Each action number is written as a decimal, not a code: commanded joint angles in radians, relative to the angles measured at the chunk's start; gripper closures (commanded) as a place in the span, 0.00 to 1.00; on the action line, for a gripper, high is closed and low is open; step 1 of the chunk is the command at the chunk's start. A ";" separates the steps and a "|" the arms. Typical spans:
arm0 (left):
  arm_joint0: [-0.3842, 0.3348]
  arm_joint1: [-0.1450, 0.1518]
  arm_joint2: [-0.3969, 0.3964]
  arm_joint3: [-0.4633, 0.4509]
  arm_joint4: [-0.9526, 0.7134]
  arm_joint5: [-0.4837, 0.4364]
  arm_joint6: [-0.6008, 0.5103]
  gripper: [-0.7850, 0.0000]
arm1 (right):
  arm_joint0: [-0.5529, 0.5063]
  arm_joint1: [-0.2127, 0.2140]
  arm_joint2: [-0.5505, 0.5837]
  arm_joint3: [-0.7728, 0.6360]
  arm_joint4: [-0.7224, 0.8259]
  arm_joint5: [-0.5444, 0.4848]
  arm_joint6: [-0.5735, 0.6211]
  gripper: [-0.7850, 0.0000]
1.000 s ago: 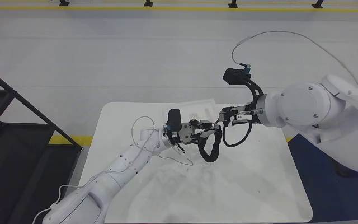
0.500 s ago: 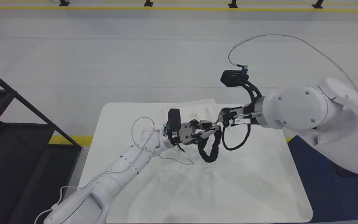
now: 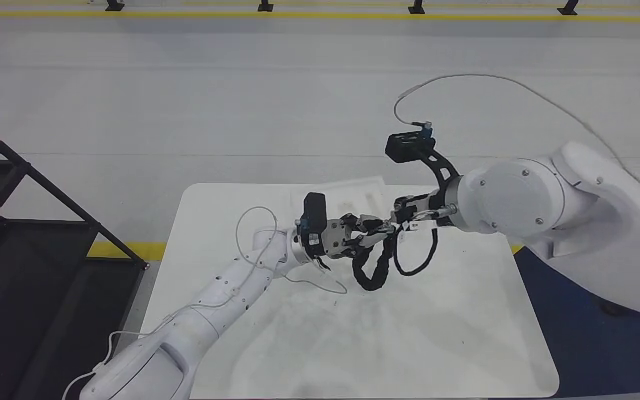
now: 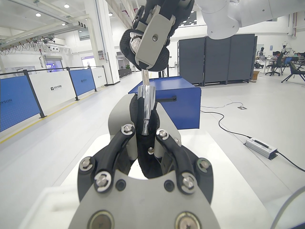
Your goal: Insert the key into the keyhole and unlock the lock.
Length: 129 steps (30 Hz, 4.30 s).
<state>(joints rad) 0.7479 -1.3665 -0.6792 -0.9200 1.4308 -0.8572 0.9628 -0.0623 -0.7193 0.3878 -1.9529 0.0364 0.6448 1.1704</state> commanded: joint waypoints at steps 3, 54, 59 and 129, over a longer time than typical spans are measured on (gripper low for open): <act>0.000 -0.003 -0.003 0.004 -0.004 -0.004 -0.008 1.00 | 0.002 -0.012 -0.010 0.008 -0.007 0.002 0.003 1.00; -0.019 0.088 -0.010 -0.103 -0.340 -0.155 -0.478 1.00 | -0.055 0.022 0.074 -0.028 -0.113 -0.584 0.062 0.00; -0.011 0.110 -0.013 -0.142 -0.384 -0.155 -0.539 1.00 | -0.084 0.027 0.082 -0.033 -0.179 -0.719 0.033 0.00; -0.028 0.209 0.137 -0.248 -0.670 -0.155 -0.652 1.00 | -0.251 -0.029 0.177 -0.062 -0.391 -0.864 0.140 1.00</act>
<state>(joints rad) 0.7208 -1.1572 -0.5405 -1.1688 0.7485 -1.0124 0.3025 -0.3112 -0.7478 0.5602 -2.0215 -0.3745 -0.2409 1.3068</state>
